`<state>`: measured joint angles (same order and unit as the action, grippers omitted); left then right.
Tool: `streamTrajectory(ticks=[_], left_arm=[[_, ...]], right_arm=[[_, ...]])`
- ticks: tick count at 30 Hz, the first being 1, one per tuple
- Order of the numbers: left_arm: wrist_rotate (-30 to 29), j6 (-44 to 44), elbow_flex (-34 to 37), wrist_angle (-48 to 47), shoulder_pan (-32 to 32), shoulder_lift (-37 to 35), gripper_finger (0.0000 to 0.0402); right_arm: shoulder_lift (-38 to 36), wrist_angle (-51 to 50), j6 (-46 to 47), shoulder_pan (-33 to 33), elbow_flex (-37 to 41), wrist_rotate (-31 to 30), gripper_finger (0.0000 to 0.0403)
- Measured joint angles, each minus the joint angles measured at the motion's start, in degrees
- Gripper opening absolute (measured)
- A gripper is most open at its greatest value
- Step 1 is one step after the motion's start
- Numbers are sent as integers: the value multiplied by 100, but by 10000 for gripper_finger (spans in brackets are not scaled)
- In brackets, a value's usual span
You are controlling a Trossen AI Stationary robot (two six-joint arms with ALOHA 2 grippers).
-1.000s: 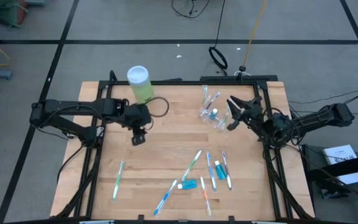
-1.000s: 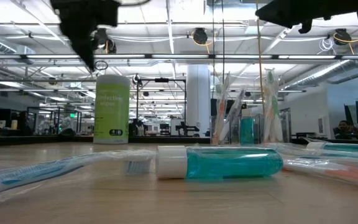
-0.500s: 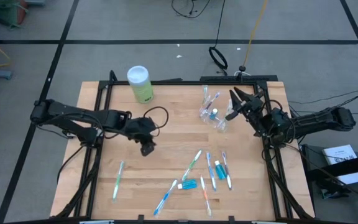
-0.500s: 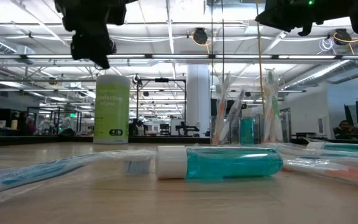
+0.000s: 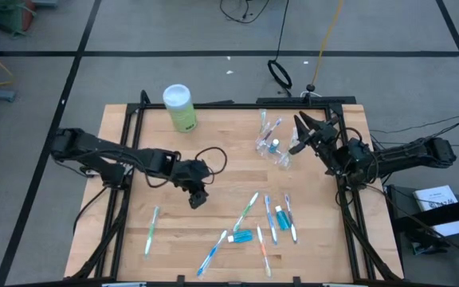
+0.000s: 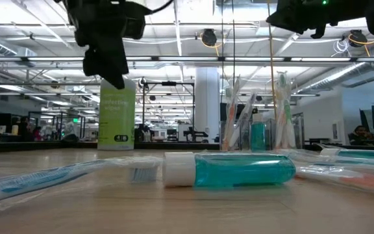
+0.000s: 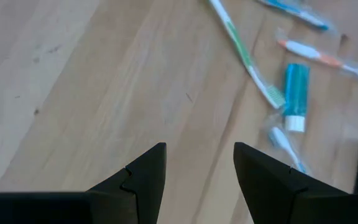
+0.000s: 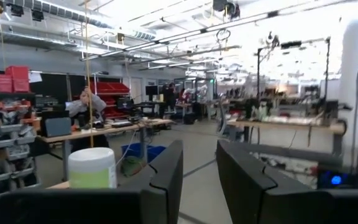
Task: Pick & Place toothbrushing station
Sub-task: Put the blue toothbrush into the transparent organizer
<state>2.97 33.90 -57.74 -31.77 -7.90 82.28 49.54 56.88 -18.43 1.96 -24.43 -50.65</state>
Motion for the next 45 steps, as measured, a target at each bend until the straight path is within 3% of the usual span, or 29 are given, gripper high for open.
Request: streamTrajectory(ticks=[4,9,16,25,34,45], left_arm=[[216,-187,0,312,-24,296,191],[456,-211,0,806,-212,558,191],[12,-151,0,1382,-800,984,191],[-154,1010,-21,2592,-1499,2013,191],[201,1229,-879,2242,-1889,2959,191],[327,1077,-1131,847,-1740,3078,191]], right_arm=[[66,-290,584,0,0,104,89],[377,-314,970,0,-4,863,89],[1002,-310,1789,2,-4,1838,89],[1342,-218,2124,215,-4,2079,89],[1343,-178,2094,549,-4,2076,89],[1344,-43,2080,658,-4,2068,89]])
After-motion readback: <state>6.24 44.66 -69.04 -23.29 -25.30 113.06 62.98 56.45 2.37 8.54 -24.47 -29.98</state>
